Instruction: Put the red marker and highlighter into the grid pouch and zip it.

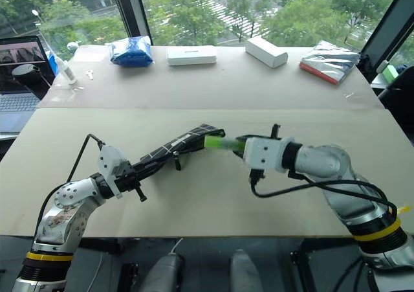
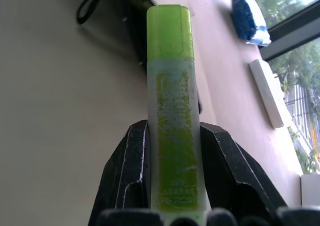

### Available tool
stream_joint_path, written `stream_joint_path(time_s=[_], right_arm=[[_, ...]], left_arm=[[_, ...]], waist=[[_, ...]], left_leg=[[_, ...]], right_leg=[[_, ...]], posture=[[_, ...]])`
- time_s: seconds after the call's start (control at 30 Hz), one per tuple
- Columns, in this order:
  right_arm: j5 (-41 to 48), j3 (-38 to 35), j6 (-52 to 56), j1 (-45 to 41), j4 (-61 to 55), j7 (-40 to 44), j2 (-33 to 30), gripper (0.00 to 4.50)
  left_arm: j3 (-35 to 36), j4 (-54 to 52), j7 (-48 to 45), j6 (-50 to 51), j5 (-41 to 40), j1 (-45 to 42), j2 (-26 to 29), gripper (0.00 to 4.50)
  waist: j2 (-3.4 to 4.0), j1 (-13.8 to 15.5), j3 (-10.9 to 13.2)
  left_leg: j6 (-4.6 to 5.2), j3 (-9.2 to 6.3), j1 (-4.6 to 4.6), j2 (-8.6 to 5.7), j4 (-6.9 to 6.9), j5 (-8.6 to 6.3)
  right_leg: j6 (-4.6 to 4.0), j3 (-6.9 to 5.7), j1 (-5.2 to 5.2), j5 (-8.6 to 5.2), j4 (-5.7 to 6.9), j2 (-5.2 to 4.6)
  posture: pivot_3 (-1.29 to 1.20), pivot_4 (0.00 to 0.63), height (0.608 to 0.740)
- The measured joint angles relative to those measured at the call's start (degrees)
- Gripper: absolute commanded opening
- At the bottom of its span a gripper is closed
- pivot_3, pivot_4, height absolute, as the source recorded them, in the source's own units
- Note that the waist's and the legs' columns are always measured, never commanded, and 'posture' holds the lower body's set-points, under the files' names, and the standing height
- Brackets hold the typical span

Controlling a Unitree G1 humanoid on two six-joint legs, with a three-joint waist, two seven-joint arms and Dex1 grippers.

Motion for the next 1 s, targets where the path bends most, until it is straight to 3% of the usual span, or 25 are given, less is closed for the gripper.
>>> stream_joint_path(time_s=[0.33,0.73,1.0], right_arm=[[-4.9,0.4,-3.1,-5.4,4.9,1.0,6.8,1.02],[-15.2,2.4,-7.5,-10.0,13.9,0.0,9.0,1.02],[-16.7,2.7,-7.8,-11.5,15.6,0.1,12.7,1.02]], left_arm=[[-0.1,0.0,-0.3,0.0,0.0,0.0,-0.1,0.0],[-0.2,0.1,-0.5,0.0,0.1,-0.3,-0.1,0.0],[-0.2,0.1,-0.8,0.0,0.1,-0.3,0.0,0.0]], waist=[[0.0,0.1,0.0],[0.0,-0.1,0.0],[0.0,0.1,0.0]], left_leg=[[-0.01,-0.01,-0.01,-0.01,0.0,0.0],[-0.01,0.0,0.01,0.0,0.0,0.01],[-0.01,0.0,0.0,-0.01,0.02,0.01]], right_leg=[[-0.01,0.0,0.0,0.01,0.01,-0.01],[-0.02,0.01,-0.02,0.01,0.06,0.01],[-0.03,0.0,-0.01,0.02,0.07,-0.01]], posture=[[0.0,0.15,0.74],[0.0,0.15,0.74],[0.0,0.15,0.74]])
